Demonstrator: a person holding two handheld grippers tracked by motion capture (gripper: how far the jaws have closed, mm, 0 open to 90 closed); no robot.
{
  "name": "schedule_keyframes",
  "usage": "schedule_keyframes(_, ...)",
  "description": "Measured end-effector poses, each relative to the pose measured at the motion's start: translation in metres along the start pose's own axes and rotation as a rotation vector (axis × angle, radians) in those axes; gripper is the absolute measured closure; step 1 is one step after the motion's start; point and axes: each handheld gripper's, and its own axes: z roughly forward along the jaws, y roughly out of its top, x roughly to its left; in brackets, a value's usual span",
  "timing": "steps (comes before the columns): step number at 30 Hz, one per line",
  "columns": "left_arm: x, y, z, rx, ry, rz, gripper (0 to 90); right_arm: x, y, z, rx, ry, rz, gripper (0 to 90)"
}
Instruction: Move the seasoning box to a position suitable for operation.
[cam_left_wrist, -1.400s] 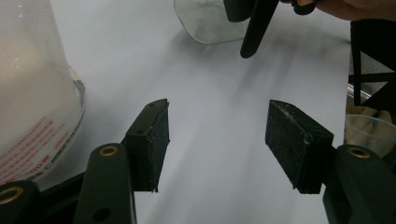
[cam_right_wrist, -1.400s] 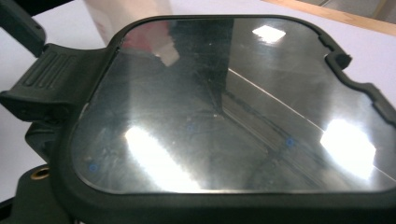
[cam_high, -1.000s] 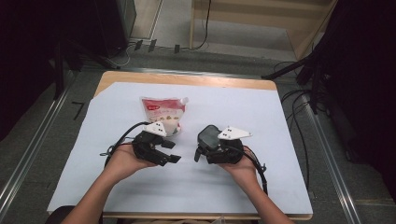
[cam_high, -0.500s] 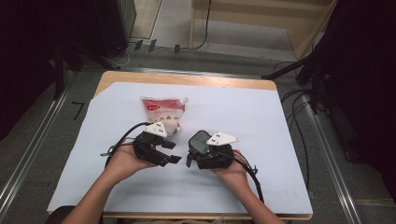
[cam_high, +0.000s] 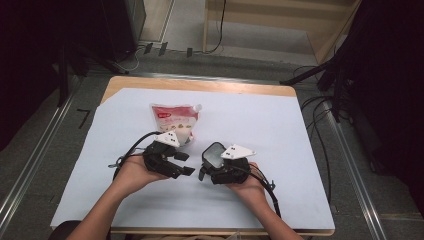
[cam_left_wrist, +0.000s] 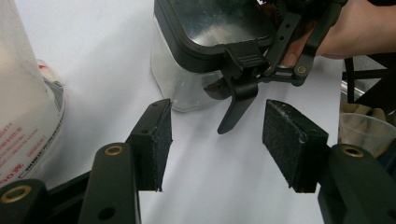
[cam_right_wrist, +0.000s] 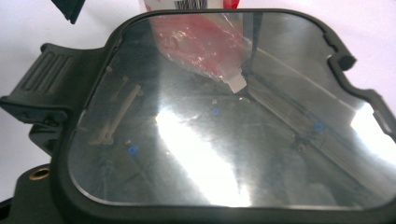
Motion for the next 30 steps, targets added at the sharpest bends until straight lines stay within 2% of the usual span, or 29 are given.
schedule_keyframes(3, 0.000, 0.000, 0.001, -0.004, 0.000, -0.007, 43.5, -0.001, 0.000, -0.001, -0.005, 0.008, 0.020, 13.8)
schedule_keyframes(5, 0.000, 0.000, 0.000, -0.002, 0.002, 0.002, 43.5, -0.001, -0.001, -0.002, 0.000, 0.012, 0.033, 13.5)
schedule_keyframes(8, -0.001, -0.001, -0.001, -0.024, 0.012, 0.022, 42.7, -0.001, -0.002, -0.005, 0.007, 0.011, 0.029, 13.5)
schedule_keyframes(11, -0.001, 0.000, -0.002, -0.022, 0.018, 0.030, 42.3, -0.001, -0.002, -0.009, 0.019, 0.008, 0.023, 13.6)
schedule_keyframes(12, -0.001, -0.001, -0.003, -0.034, 0.018, 0.027, 42.3, -0.002, -0.003, -0.012, 0.026, 0.014, 0.019, 13.7)
schedule_keyframes(15, -0.001, 0.000, -0.004, -0.031, 0.023, 0.020, 42.4, -0.003, -0.003, -0.016, 0.042, 0.027, 0.019, 13.5)
schedule_keyframes(16, 0.001, -0.001, -0.002, -0.028, 0.023, 0.016, 42.5, -0.006, -0.004, -0.020, 0.079, 0.045, 0.034, 13.4)
schedule_keyframes(17, 0.001, -0.001, -0.002, -0.028, 0.023, 0.016, 43.0, -0.007, -0.005, -0.022, 0.091, 0.060, 0.059, 13.4)
schedule_keyframes(19, 0.001, -0.001, -0.001, -0.020, 0.019, 0.002, 43.6, -0.008, -0.005, -0.024, 0.099, 0.067, 0.074, 13.6)
schedule_keyframes(23, 0.001, 0.000, 0.000, -0.014, 0.014, -0.002, 47.4, -0.008, -0.006, -0.033, 0.104, 0.074, 0.080, 13.7)
schedule_keyframes(24, 0.001, -0.001, 0.001, -0.017, 0.011, -0.018, 47.4, -0.008, -0.006, -0.034, 0.102, 0.078, 0.076, 13.7)
schedule_keyframes(25, 0.002, -0.002, 0.003, -0.016, 0.006, -0.043, 53.1, -0.007, -0.006, -0.040, 0.101, 0.074, 0.065, 14.1)
schedule_keyframes(27, 0.003, -0.001, 0.004, -0.008, 0.007, -0.040, 59.3, -0.007, -0.006, -0.043, 0.100, 0.071, 0.064, 15.2)
schedule_keyframes(28, 0.003, -0.001, 0.005, -0.016, 0.004, -0.057, 63.2, -0.009, -0.006, -0.050, 0.096, 0.084, 0.063, 22.4)
schedule_keyframes(29, 0.003, -0.001, 0.005, -0.016, 0.004, -0.057, 67.2, -0.009, -0.006, -0.050, 0.096, 0.084, 0.063, 22.4)
schedule_keyframes(30, 0.003, 0.000, 0.005, -0.016, 0.005, -0.060, 67.2, -0.010, -0.006, -0.054, 0.094, 0.091, 0.056, 26.2)
